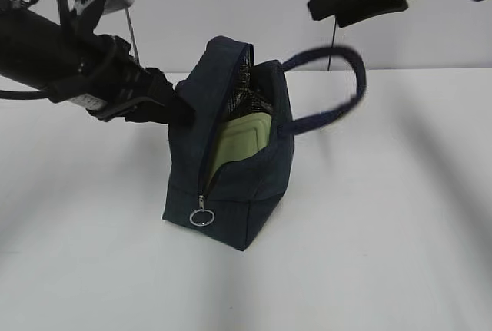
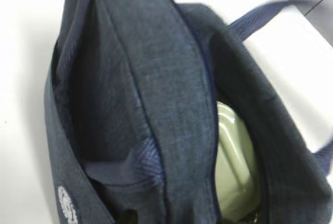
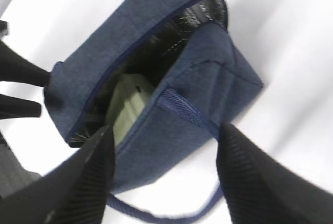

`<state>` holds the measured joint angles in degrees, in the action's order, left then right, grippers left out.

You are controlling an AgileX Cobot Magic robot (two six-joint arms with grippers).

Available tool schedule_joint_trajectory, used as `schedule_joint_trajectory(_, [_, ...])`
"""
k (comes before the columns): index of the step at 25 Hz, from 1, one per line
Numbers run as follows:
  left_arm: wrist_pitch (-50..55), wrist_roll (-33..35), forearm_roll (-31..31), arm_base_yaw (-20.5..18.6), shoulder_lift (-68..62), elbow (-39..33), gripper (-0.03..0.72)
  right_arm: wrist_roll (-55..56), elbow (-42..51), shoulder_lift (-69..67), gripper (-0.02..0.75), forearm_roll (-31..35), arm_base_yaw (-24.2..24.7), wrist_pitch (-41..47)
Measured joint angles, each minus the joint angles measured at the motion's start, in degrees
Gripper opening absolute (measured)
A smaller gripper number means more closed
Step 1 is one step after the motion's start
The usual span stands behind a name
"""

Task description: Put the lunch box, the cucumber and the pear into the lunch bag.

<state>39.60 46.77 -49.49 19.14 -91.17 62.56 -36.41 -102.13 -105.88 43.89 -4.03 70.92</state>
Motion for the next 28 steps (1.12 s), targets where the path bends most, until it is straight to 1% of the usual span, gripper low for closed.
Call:
schedule_joint_trajectory(2, [0.0, -0.1, 1.6, 0.0, 1.6, 0.0, 0.289, 1.2, 0.0, 1.4, 0.48, -3.9, 0.9, 0.0])
schedule_joint_trajectory(4, [0.0, -1.6, 3.9, 0.0, 2.8, 0.0, 0.289, 2.4, 0.0, 2.7, 0.48, -7.2, 1.0, 0.0])
schedule_joint_trajectory(8, [0.1, -4.4, 8.2, 0.0, 4.6, 0.0, 0.289, 3.5, 1.5, 5.8, 0.475, -8.6, 0.9, -0.6])
schedule_joint_trajectory(10, [0.1, -5.6, 9.9, 0.0, 5.5, 0.0, 0.289, 3.2, 5.6, 9.1, 0.45, -8.3, 0.1, -4.8])
schedule_joint_trajectory(11, [0.0, -6.3, 10.8, 0.0, 5.9, 0.0, 0.289, 2.3, 9.1, 11.5, 0.428, -8.0, -0.5, -7.7])
schedule_joint_trajectory(14, [-0.9, -8.9, 14.5, 0.0, 6.6, 0.0, 0.289, -3.5, 22.7, 20.2, 0.361, -5.0, -3.3, -20.6])
schedule_joint_trajectory(16, [-1.4, -10.9, 17.1, 0.0, 6.8, 0.0, 0.289, -9.6, 33.4, 25.6, 0.33, 0.1, -6.1, -28.0])
schedule_joint_trajectory(18, [-1.6, -13.3, 19.9, 0.0, 6.8, 0.0, 0.289, -18.2, 42.4, 30.1, 0.314, 7.4, -8.8, -34.1])
schedule_joint_trajectory(20, [-3.0, -14.9, 21.9, 0.0, 6.9, -0.4, 0.289, -27.8, 50.1, 32.4, 0.31, 18.4, -11.6, -38.2])
schedule_joint_trajectory(22, [-5.3, -15.4, 22.8, 0.0, 7.6, -2.4, 0.289, -38.4, 56.7, 33.2, 0.308, 29.6, -14.1, -40.8])
schedule_joint_trajectory(24, [-8.5, -15.5, 23.3, 0.0, 8.9, -5.2, 0.283, -51.2, 61.2, 33.2, 0.307, 42.7, -16.7, -42.7])
schedule_joint_trajectory(25, [-10.1, -15.6, 23.4, 0.0, 9.5, -7.1, 0.274, -57.8, 63.2, 33.2, 0.307, 48.0, -18.0, -43.2])
schedule_joint_trajectory(26, [-12.1, -15.6, 23.6, 0.0, 10.4, -9.1, 0.262, -62.2, 64.5, 33.0, 0.305, 52.3, -19.1, -43.8])
schedule_joint_trajectory(28, [-15.8, -15.7, 23.9, 0.0, 12.3, -13.0, 0.239, -69.8, 65.4, 31.9, 0.301, 56.1, -20.8, -45.0])
